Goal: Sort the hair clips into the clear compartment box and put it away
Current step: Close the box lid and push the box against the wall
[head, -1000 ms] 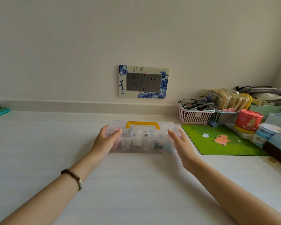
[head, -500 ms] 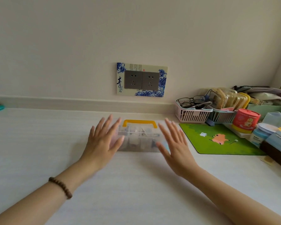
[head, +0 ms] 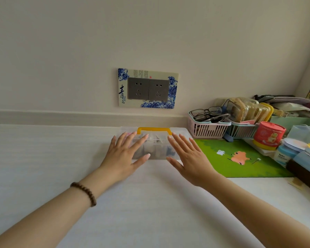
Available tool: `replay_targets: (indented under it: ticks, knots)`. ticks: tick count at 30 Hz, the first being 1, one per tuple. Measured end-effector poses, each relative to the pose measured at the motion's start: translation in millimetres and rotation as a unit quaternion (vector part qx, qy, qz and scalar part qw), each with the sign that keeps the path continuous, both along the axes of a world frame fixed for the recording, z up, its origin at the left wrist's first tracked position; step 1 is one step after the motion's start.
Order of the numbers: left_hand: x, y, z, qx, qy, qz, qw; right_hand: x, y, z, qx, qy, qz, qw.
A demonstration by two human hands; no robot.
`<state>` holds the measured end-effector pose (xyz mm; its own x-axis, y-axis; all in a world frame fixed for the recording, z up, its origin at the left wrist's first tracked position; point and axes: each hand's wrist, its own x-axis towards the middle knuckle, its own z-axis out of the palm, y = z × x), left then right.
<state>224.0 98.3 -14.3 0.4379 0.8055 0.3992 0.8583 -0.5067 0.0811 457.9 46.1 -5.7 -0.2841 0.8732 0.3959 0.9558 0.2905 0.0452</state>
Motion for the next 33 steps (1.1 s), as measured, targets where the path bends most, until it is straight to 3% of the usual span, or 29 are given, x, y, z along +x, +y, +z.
replay_targets:
  ticks: [5, 15, 27, 33]
  knots:
    - [35.7, 42.8, 6.5, -0.028, 0.010, 0.014, 0.999, 19.6, 48.0, -6.9, 0.006, -0.028, -0.049, 0.998]
    - [63.9, 110.7, 15.5, -0.086, 0.028, 0.002, 0.996, 47.0, 111.2, -5.9, -0.033, 0.009, -0.041, 0.999]
    - [70.2, 143.2, 8.9, -0.061, 0.027, -0.008, 0.998, 54.3, 143.1, -14.3, -0.013, 0.020, -0.046, 0.999]
    - [70.1, 133.9, 12.3, -0.034, 0.051, 0.023, 0.998, 49.8, 135.0, 5.8, -0.083, 0.027, -0.061, 0.994]
